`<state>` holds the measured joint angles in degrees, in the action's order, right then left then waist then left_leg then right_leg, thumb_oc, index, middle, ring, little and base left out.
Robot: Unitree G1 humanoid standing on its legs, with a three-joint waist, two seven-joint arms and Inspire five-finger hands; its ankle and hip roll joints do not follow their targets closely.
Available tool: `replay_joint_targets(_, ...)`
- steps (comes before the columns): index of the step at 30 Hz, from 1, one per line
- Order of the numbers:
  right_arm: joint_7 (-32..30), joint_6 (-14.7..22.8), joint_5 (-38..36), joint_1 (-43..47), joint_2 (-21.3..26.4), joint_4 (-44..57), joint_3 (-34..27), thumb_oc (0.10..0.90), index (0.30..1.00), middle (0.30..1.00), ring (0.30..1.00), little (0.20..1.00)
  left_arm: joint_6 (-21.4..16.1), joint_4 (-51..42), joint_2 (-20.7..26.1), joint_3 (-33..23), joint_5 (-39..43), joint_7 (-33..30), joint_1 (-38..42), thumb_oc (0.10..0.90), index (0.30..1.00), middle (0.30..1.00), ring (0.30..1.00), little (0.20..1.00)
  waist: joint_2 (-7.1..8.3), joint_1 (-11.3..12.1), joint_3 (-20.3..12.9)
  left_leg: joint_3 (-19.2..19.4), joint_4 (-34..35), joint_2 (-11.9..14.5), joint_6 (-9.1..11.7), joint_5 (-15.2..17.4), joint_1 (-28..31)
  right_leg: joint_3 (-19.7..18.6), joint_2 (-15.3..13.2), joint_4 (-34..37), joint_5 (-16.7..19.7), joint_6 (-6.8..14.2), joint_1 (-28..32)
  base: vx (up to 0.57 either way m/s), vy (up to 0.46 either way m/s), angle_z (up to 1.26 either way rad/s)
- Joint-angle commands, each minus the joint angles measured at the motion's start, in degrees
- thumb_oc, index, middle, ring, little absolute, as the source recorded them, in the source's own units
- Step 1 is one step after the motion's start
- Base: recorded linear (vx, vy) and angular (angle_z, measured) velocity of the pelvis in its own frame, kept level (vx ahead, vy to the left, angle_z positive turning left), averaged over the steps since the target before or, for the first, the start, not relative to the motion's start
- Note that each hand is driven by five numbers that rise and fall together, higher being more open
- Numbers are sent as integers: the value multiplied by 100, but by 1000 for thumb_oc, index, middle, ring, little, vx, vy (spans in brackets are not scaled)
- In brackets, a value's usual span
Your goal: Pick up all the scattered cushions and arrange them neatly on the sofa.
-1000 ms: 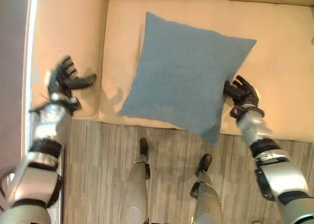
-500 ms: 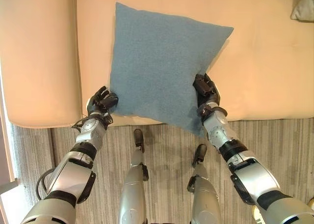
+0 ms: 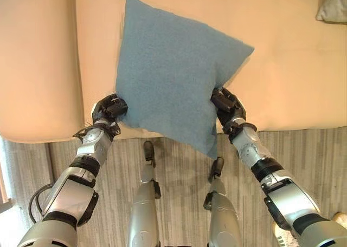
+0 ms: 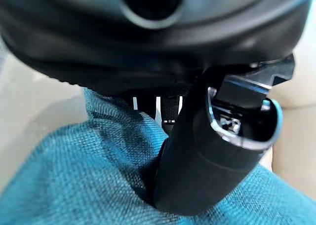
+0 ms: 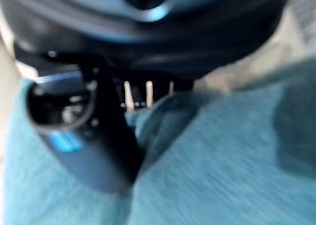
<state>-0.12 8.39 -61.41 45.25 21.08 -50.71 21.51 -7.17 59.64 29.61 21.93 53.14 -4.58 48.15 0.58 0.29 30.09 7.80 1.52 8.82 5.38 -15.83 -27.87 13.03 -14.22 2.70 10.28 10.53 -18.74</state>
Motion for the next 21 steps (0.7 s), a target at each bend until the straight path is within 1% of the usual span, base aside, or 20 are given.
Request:
replay_joint_targets(1,647,-185,308,101,-423,813,472,800,900,900,900,900,-303,-680,-668,128,-329,628,903,400,300,300,300,300,-161,-48,-30,-136,-789,253,418,858,-83,-121,-473,-559,-359,248,-207,-15,-1,-13)
replay_joint_targets(3,676,-185,283,-16,-393,876,424,800,900,900,900,900,-310,-706,-662,99,-375,612,834,400,300,300,300,300,-152,-57,-30,-130,-785,264,417,855,-78,-132,-468,-557,-362,245,-212,-9,-4,-13)
replay_joint_targets(5,610,-113,173,-178,-402,978,309,800,900,900,900,900,-323,-608,-693,37,-443,462,812,400,300,300,300,300,-131,-95,-30,-127,-777,271,420,848,-75,-148,-450,-540,-353,241,-225,-5,2,-4)
replay_joint_targets(10,518,69,-427,-572,-602,1304,-141,800,900,900,900,900,-330,-542,-692,-109,-611,201,729,400,300,300,300,300,-93,-158,-30,-100,-713,274,419,839,-41,-165,-424,-489,-330,234,-221,0,0,0)
replay_joint_targets(11,530,150,-640,-735,-671,1515,-243,800,900,900,900,900,-341,-522,-695,-165,-660,109,716,400,300,300,300,300,-72,-179,-30,-94,-708,271,420,836,-49,-165,-416,-483,-334,230,-220,0,0,0)
replay_joint_targets(14,595,165,-830,-971,-662,1772,-297,800,900,900,900,900,-334,-582,-646,-211,-663,87,679,400,300,300,300,300,-45,-206,-30,-93,-713,277,422,834,-60,-171,-403,-481,-334,232,-221,0,0,0)
replay_joint_targets(17,768,110,-870,-1466,-505,2287,-195,800,900,900,900,900,-321,-636,-568,-245,-787,88,580,400,300,300,300,300,-4,-240,-30,-91,-725,291,420,829,-69,-160,-393,-484,-329,231,-219,0,0,0)
replay_joint_targets(18,841,76,-829,-1580,-406,2414,-98,800,900,900,900,900,-327,-637,-546,-246,-812,108,564,400,300,300,300,300,14,-252,-30,-94,-728,296,421,823,-65,-158,-387,-486,-328,230,-219,0,0,0)
replay_joint_targets(21,1062,-68,-774,-2211,-25,3238,22,800,900,900,900,900,-332,-853,-425,-351,-855,156,398,400,300,300,300,300,63,-299,-30,-105,-758,329,436,814,-63,-149,-370,-496,-334,223,-210,0,0,0)
